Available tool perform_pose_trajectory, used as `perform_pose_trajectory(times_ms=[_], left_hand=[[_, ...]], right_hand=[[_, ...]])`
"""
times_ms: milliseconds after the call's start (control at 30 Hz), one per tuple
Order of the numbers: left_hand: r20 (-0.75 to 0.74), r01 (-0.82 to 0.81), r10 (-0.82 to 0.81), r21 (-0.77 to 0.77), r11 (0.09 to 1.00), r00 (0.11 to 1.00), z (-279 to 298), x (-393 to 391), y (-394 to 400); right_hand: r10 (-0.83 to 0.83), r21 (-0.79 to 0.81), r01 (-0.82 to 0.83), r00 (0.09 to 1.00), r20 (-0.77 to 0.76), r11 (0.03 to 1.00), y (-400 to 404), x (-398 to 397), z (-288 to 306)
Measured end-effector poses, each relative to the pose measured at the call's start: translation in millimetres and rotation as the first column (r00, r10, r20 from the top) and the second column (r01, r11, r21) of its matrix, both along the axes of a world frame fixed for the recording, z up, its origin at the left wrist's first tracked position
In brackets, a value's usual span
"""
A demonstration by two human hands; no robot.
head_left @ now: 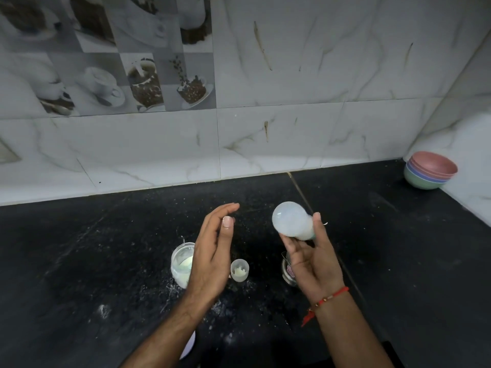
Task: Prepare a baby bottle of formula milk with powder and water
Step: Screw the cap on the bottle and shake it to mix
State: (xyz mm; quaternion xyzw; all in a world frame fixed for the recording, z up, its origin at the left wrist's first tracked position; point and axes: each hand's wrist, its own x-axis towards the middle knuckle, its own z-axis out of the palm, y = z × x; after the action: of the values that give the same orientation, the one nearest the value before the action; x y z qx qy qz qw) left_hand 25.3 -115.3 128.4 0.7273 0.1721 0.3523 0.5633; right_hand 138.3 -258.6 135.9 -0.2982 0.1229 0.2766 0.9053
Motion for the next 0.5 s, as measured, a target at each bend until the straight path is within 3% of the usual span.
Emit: perform_pose_trajectory(times_ms=[67, 100, 133, 167, 200, 233, 267, 333, 367, 433, 500], left_hand=[[0.003, -0.007, 0.006, 0.005, 1.0, 1.0, 0, 1, 0], [0.004, -0.009, 0.009, 0.007, 1.0, 1.0, 1, 1, 0], [0.003, -0.007, 0.007, 0.009, 1.0, 1.0, 0, 1, 0], [0.001, -0.002, 0.002, 0.012, 1.0, 1.0, 0, 2, -1], [-0.004, 0.004, -0.004, 0.016, 1.0, 1.0, -1, 2, -1], [-0.007, 0.009, -0.009, 0.021, 1.0, 1.0, -2, 2, -1], [-0.008, 0.013, -0.013, 0.022, 1.0, 1.0, -2, 2, -2], [-0.001, 0.013, -0.013, 0.022, 1.0, 1.0, -1, 2, -3], [0.003, 0.012, -0.012, 0.021, 1.0, 1.0, -1, 2, -3], [0.008, 0.009, -0.009, 0.016, 1.0, 1.0, 0, 1, -3], [0.011, 0.003, -0.003, 0.015, 1.0, 1.0, 0, 0, -2]], right_hand=[[0.014, -0.201, 0.043, 0.961, 0.276, 0.979, 2, -5, 4], [0.086, -0.338, 0.098, 0.867, 0.49, 0.936, -1, -7, 7], [0.235, -0.482, 0.201, 0.677, 0.698, 0.853, -4, -8, 8], [0.436, -0.588, 0.339, 0.429, 0.791, 0.735, -6, -7, 4], [0.603, -0.63, 0.453, 0.224, 0.766, 0.631, -9, -6, 0], [0.715, -0.659, 0.504, 0.111, 0.69, 0.558, -10, -6, -3], [0.765, -0.694, 0.493, 0.086, 0.638, 0.524, -10, -7, -4], [0.733, -0.699, 0.442, 0.125, 0.669, 0.562, -9, -9, -5], [0.646, -0.674, 0.387, 0.221, 0.73, 0.629, -8, -10, -1], [0.347, -0.548, 0.254, 0.55, 0.76, 0.797, -6, -12, 11], [0.07, -0.349, 0.136, 0.852, 0.519, 0.927, -6, -11, 15]])
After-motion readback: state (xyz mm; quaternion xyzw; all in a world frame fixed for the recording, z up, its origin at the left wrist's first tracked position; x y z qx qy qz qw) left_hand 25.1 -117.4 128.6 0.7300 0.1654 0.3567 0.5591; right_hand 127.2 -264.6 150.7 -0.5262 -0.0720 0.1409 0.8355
